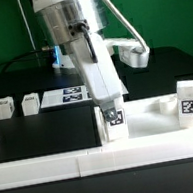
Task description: Assemble square table
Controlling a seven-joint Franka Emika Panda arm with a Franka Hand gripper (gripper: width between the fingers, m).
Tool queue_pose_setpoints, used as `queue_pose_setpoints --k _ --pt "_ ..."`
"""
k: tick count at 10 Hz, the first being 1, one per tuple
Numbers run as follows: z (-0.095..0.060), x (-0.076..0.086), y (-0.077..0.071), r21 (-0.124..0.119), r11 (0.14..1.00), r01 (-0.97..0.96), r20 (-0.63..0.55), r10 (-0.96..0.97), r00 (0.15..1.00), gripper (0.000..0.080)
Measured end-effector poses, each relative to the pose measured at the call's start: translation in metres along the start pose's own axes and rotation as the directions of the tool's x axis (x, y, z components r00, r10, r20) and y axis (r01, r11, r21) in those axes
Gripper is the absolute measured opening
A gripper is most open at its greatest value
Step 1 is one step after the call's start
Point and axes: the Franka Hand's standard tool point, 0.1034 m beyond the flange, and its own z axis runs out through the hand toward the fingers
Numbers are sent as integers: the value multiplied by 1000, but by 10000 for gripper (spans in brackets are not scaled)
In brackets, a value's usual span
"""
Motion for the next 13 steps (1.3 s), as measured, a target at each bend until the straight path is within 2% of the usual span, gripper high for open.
queue_pose_setpoints --k 1,2,4,7,8,9,12,13 --pt "0 1 0 -4 994 107 -6 -107 994 484" --pt "0 1 0 -8 914 406 -6 -406 914 610" --pt "0 1 1 -11 813 581 -1 -582 814 641" --pt "0 1 1 -13 682 731 2 -731 682 648" --pt "-1 -1 0 -49 504 862 5 -863 505 648" --pt "-3 -3 -3 -76 297 952 21 -954 299 648" --pt "-2 -3 -3 -71 361 930 15 -932 363 601" --pt "-2 -3 -3 -72 419 905 11 -907 421 427"
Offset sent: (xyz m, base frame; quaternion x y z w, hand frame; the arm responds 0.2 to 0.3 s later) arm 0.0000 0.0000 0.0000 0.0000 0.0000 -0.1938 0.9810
